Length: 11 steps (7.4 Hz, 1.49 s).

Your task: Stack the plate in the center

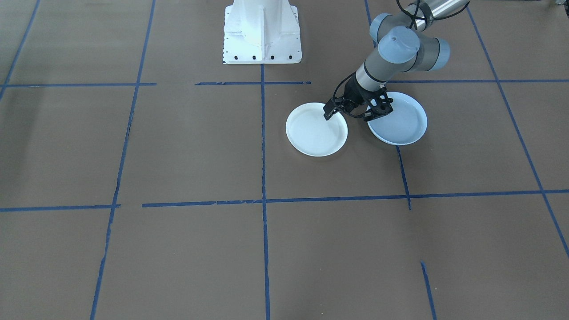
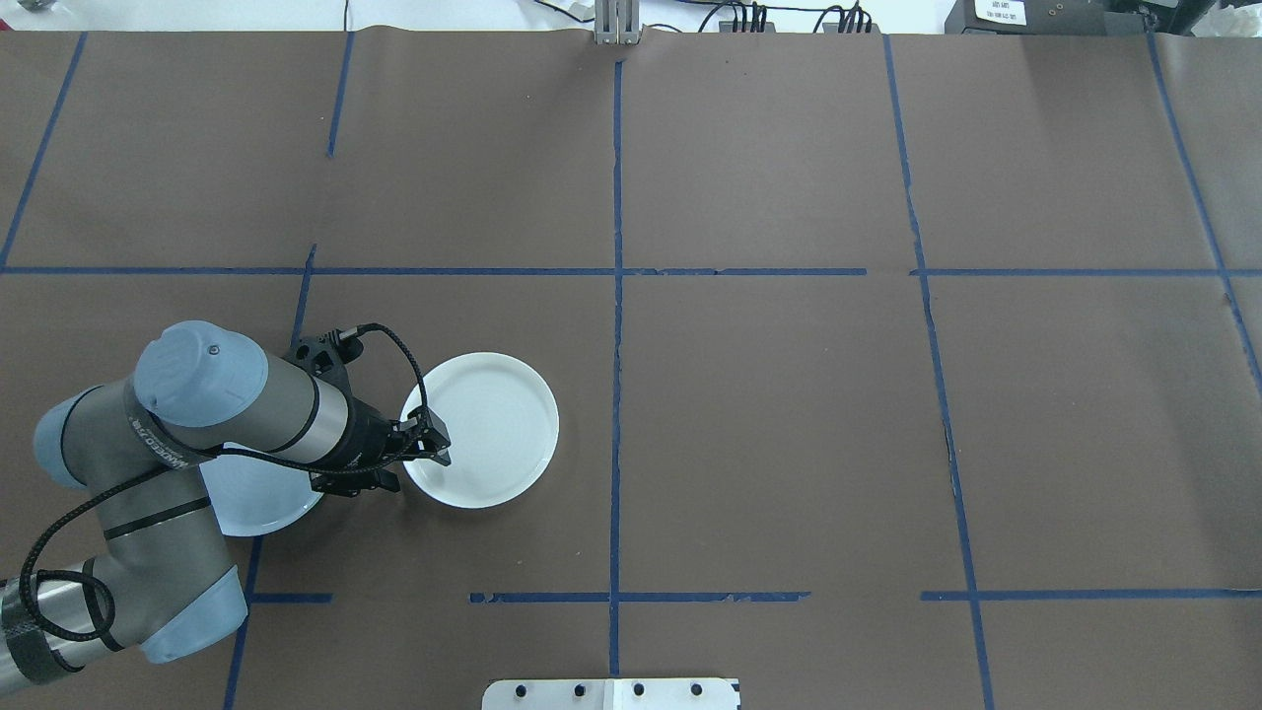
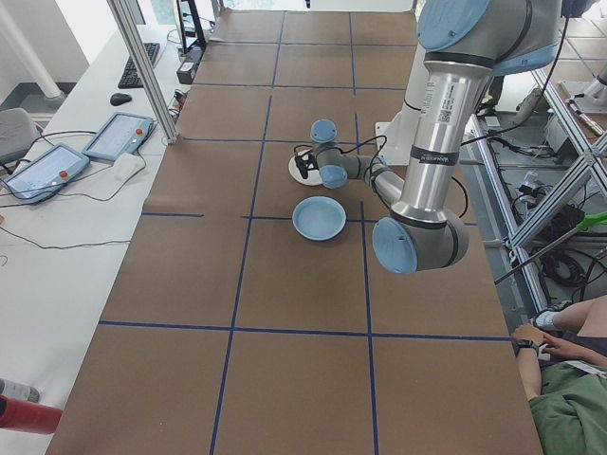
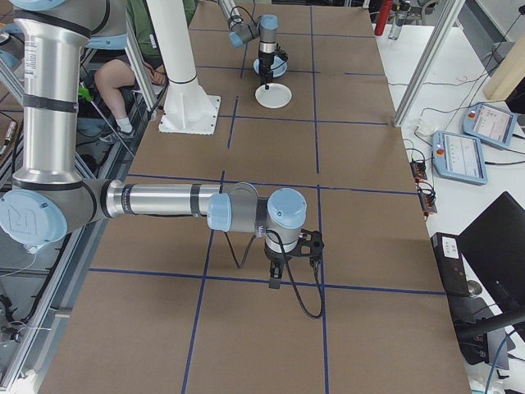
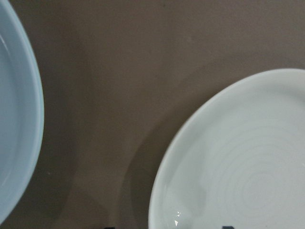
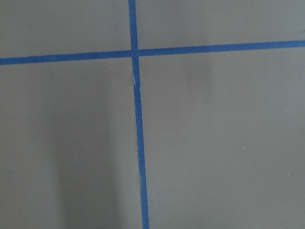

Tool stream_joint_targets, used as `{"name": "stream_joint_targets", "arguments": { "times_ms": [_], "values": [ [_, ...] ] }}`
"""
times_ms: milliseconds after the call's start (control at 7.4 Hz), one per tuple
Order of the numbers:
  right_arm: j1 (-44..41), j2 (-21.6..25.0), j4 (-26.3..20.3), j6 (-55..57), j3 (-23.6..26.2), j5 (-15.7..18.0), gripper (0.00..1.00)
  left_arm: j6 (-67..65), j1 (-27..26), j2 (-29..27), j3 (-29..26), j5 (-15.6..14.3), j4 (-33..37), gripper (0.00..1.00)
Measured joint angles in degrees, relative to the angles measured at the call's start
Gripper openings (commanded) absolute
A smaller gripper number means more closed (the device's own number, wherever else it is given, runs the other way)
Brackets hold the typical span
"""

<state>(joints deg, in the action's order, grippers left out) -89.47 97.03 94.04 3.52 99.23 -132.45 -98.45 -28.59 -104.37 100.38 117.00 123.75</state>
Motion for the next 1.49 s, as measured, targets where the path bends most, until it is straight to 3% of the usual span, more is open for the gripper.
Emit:
{"name": "stream_joint_targets", "arguments": {
  "times_ms": [676,1081,1486],
  "values": [
    [0.0,0.0,0.0,0.0,0.0,0.0,1.00,1.7,-0.8,0.7,2.2,3.2,0.0,0.00],
    [0.0,0.0,0.0,0.0,0.0,0.0,1.00,6.5,-5.9,4.1,8.0,9.4,0.0,0.00],
    [0.0,0.0,0.0,0.0,0.0,0.0,1.00,20.6,-13.4,13.9,14.1,16.2,0.5,0.00]
  ]
}}
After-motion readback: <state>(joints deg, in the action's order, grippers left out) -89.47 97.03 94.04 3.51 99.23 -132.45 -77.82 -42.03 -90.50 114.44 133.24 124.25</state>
